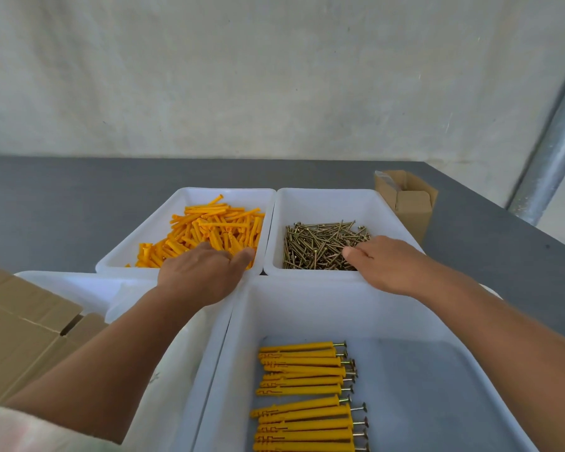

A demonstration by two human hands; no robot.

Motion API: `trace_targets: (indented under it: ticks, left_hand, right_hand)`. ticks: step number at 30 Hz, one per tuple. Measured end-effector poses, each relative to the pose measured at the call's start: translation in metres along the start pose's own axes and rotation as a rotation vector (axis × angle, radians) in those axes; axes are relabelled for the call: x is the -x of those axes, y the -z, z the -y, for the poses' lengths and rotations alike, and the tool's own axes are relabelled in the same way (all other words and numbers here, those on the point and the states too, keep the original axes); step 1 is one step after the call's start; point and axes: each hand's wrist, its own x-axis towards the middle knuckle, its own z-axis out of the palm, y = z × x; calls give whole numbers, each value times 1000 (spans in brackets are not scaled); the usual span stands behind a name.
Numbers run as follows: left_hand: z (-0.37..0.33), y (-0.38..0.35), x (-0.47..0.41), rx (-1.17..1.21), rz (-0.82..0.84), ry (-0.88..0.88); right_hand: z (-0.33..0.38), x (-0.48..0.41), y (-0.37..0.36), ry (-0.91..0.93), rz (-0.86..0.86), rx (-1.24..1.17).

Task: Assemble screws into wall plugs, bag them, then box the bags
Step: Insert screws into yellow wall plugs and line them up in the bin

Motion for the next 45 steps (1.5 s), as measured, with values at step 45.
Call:
trace_targets:
  ticks: [45]
  left_hand:
    - [-10, 15, 5, 786, -587, -6]
  right_hand:
    - [-10, -24, -9, 6, 250, -15]
